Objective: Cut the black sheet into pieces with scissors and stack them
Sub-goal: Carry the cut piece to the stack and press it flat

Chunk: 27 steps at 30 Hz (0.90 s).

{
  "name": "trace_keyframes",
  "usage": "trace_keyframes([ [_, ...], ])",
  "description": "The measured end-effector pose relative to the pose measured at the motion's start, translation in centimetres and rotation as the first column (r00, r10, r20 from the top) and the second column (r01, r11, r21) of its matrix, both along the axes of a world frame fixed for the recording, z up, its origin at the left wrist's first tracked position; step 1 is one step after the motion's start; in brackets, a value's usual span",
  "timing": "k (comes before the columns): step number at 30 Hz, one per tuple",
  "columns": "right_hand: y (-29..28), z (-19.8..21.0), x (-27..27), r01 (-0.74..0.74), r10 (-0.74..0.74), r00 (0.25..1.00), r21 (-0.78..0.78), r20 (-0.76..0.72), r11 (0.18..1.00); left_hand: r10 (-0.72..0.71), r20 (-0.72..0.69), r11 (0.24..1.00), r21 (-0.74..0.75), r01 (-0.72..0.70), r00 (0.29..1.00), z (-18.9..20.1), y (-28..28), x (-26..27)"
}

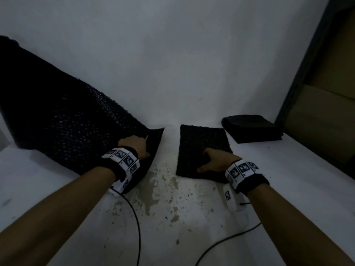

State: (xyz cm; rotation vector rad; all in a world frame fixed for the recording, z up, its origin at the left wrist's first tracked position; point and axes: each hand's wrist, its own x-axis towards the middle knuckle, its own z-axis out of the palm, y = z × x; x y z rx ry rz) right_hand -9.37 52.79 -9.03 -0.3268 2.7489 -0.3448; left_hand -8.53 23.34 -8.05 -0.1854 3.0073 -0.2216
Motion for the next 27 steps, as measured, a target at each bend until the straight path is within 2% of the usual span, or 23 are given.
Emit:
trace_keyframes([
  [2, 0.3, 0.3, 0.0, -0.005, 0.005, 1.000, 0.003, 0.008, 1.000, -0.129, -0.179, 0.988, 0.057, 0.141, 0.975, 0.0, 1.4, 0.4],
  [3, 0.3, 0.4, 0.0, -0.010, 0.010, 1.000, 0.009, 0.010, 1.000, -0.228, -0.244, 0.953, 0.144, 0.267, 0.943, -0.1, 2.3, 0.5],
  [4, 0.3, 0.5, 0.1, -0.012, 0.012, 1.000, 0.014, 0.013, 1.000, -0.333, -0.255, 0.886, 0.246, 0.394, 0.908, 0.0, 3.4, 0.7],
  [6, 0.4, 0.6, 0.2, -0.013, 0.013, 1.000, 0.003, 0.014, 1.000, -0.521, -0.129, 0.747, 0.408, 0.524, 0.844, 0.2, 5.8, 1.5],
  [8, 0.7, 0.7, 0.4, -0.009, 0.009, 1.000, -0.033, -0.002, 0.999, -0.614, 0.038, 0.726, 0.420, 0.545, 0.788, -0.2, 8.2, 2.1],
  [9, 0.9, 0.7, 0.4, -0.003, 0.003, 1.000, -0.057, -0.006, 0.998, -0.632, 0.071, 0.732, 0.383, 0.564, 0.772, -0.6, 9.0, 2.1],
  [14, 2.3, 1.2, 1.3, 0.010, -0.008, 1.000, -0.171, 0.015, 0.985, -0.630, -0.004, 0.732, 0.332, 0.595, 0.777, -1.4, 9.6, 1.3],
  [16, 2.8, 1.4, 1.9, 0.008, -0.001, 0.999, -0.166, 0.046, 0.986, -0.625, -0.027, 0.733, 0.326, 0.597, 0.781, -1.0, 9.7, 1.5],
  [19, 3.7, 1.7, 2.7, -0.019, 0.026, 0.996, -0.076, 0.088, 0.997, -0.550, -0.020, 0.757, 0.409, 0.509, 0.835, -0.3, 9.1, 1.3],
  [20, 4.1, 1.8, 2.6, -0.031, 0.039, 0.996, -0.089, 0.086, 0.996, -0.515, -0.003, 0.767, 0.445, 0.463, 0.857, 0.0, 8.8, 1.0],
  [22, 4.6, 2.0, 2.4, -0.036, 0.046, 0.998, -0.202, 0.046, 0.979, -0.449, 0.011, 0.759, 0.533, 0.375, 0.893, 0.7, 8.1, 0.7],
  [24, 4.8, 2.4, 2.2, -0.006, 0.005, 1.000, -0.335, -0.003, 0.942, -0.371, -0.014, 0.717, 0.631, 0.296, 0.929, 1.5, 7.6, 0.5],
  [27, 4.5, 3.3, 2.3, 0.103, -0.100, 0.995, -0.449, 0.031, 0.888, -0.255, -0.101, 0.655, 0.714, 0.248, 0.962, 2.2, 7.2, 0.1],
])
